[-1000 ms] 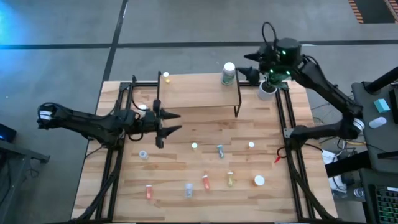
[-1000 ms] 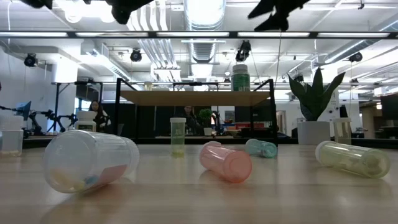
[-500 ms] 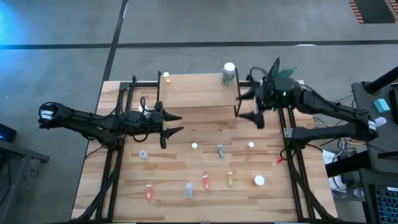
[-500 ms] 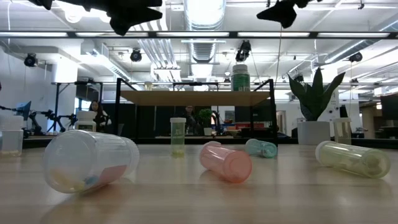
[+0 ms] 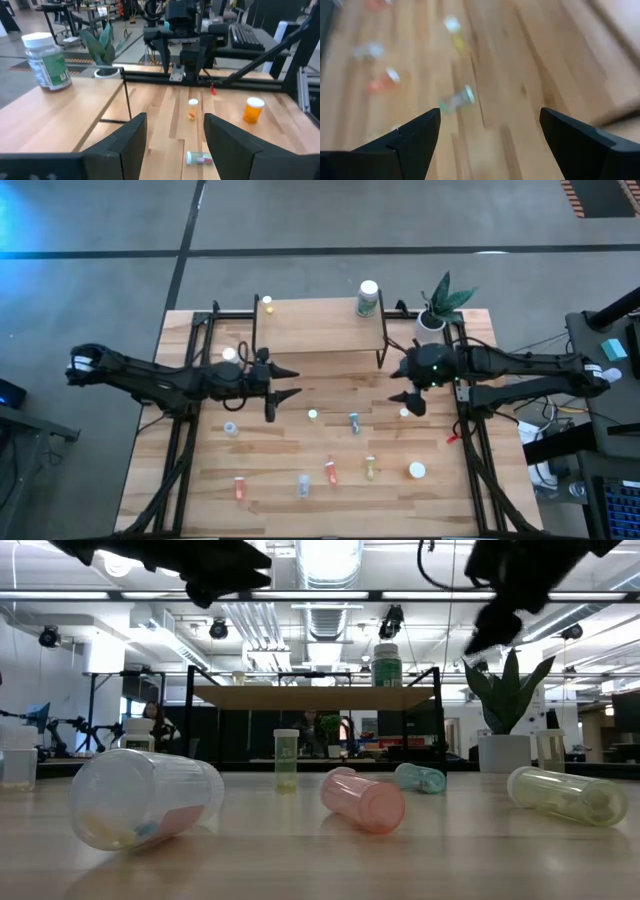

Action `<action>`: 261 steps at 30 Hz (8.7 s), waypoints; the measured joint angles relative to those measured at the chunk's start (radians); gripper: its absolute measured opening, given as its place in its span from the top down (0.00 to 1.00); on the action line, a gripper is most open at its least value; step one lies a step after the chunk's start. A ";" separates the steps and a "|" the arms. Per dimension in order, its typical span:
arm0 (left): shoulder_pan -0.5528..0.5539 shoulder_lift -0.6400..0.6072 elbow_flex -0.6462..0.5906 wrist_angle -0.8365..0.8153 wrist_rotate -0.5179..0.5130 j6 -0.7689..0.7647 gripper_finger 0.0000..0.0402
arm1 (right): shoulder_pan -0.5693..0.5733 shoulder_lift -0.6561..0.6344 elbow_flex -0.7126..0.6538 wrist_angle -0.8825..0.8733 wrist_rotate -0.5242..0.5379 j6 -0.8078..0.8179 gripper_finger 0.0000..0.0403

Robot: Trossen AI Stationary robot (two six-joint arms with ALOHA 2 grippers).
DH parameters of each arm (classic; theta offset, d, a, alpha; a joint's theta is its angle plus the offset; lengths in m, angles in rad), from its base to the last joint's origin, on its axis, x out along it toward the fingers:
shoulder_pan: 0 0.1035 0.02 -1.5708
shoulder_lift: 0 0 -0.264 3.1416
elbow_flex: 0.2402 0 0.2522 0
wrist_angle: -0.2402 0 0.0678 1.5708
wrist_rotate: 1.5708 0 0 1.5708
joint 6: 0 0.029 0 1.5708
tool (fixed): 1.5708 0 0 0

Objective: Pick and place medicine bottles onto shelf by color
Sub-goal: Put the yellow pill bottle on the shelf

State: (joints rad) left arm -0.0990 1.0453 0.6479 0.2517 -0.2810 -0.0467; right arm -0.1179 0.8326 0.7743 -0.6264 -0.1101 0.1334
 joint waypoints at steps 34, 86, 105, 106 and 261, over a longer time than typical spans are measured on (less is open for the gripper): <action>-0.026 -0.357 -0.239 0.264 0.019 0.028 0.55 | 0.204 0.208 -0.001 -0.263 0.148 0.060 0.18; -0.026 -0.326 -0.237 0.264 0.021 0.028 0.55 | 0.212 0.284 -0.144 -0.078 0.164 0.136 0.19; -0.026 -0.326 -0.237 0.264 0.021 0.028 0.55 | 0.212 0.270 -0.144 -0.071 0.163 0.136 0.41; -0.026 -0.326 -0.237 0.264 0.021 0.028 0.55 | 0.212 0.270 -0.144 -0.071 0.163 0.136 0.43; -0.026 -0.326 -0.241 0.211 0.032 0.000 0.55 | -0.027 0.620 0.491 0.015 -0.072 -0.339 0.71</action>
State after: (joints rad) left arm -0.1249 0.7197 0.4072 0.4625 -0.2485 -0.0463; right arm -0.1454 1.4521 1.2648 -0.6109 -0.1823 -0.2061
